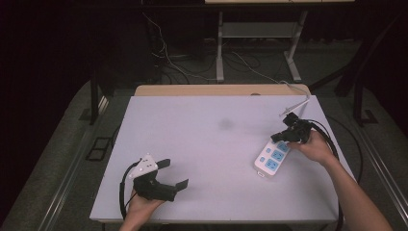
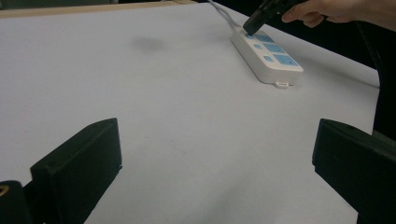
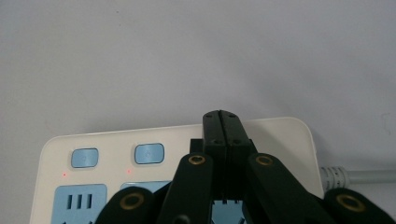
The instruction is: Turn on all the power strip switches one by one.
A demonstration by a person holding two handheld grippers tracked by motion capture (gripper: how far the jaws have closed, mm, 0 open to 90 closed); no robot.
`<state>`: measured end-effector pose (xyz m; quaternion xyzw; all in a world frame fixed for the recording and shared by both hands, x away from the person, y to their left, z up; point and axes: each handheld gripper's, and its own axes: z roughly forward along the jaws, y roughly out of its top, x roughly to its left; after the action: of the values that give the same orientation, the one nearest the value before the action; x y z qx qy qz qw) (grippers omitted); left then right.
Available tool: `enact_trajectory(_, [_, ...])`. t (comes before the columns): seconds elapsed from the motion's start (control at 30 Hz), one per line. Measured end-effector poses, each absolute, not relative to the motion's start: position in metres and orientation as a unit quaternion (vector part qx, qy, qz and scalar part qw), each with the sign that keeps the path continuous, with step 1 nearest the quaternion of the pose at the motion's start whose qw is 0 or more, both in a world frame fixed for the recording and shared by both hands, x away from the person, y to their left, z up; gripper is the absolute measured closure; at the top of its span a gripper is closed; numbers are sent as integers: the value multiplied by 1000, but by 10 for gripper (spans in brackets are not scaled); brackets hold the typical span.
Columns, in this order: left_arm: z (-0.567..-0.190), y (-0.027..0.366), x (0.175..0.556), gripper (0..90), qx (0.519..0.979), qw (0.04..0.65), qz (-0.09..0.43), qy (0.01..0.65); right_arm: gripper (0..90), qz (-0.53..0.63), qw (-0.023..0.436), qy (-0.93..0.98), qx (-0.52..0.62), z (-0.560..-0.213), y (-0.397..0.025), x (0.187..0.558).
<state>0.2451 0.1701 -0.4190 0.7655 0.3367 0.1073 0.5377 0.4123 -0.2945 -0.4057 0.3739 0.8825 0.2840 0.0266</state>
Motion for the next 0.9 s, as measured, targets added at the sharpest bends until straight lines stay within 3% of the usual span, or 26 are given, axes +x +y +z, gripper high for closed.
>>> enact_trajectory(0.9, [-419, 168, 244, 0, 766, 538, 108, 334, 900, 278, 34, 887, 367, -408, -294, 411])
